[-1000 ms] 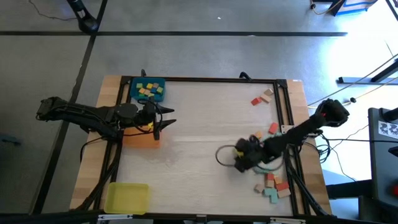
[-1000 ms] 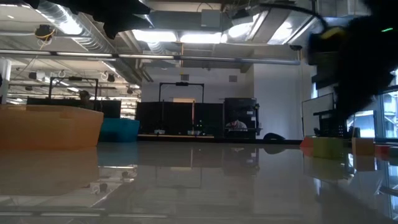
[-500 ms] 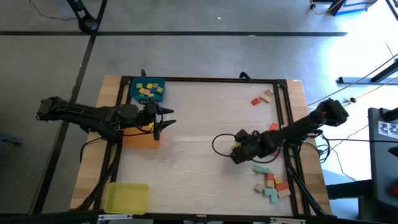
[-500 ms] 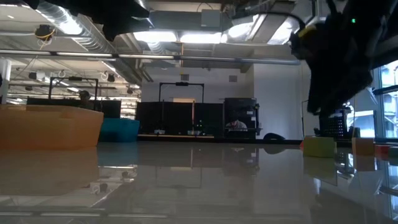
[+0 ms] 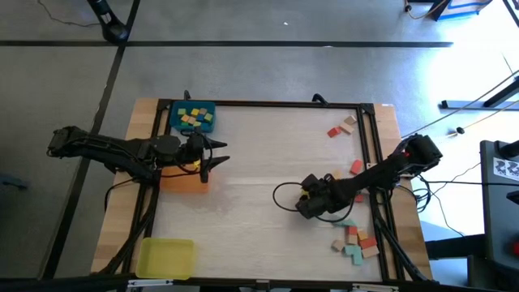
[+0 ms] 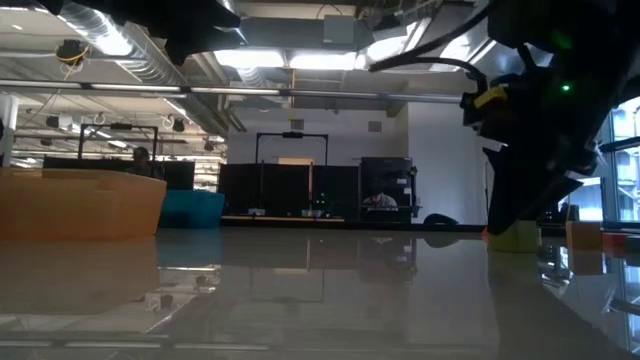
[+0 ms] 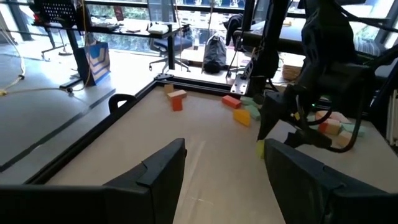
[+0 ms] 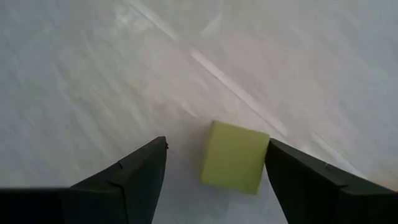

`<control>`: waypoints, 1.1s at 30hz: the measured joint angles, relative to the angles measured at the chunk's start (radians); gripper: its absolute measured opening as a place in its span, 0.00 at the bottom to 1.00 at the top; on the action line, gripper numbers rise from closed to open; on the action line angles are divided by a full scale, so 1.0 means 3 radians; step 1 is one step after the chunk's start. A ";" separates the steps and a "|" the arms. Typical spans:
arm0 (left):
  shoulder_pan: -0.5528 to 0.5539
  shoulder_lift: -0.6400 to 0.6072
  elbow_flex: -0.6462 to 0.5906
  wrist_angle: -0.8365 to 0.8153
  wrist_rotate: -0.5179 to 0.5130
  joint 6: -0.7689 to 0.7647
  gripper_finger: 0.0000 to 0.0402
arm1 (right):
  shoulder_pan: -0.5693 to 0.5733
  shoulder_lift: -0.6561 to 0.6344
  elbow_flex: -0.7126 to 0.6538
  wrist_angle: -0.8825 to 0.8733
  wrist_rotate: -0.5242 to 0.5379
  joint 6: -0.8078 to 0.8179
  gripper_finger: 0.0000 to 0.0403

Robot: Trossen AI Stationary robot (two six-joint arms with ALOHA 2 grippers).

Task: Sort blocks by size
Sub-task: Put the light green cube block into the blue bin

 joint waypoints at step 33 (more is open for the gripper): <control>0.0003 0.0000 0.0001 0.0131 -0.0003 -0.0114 0.51 | -0.0775 -0.0152 0.0573 0.0558 0.0265 -0.2614 0.34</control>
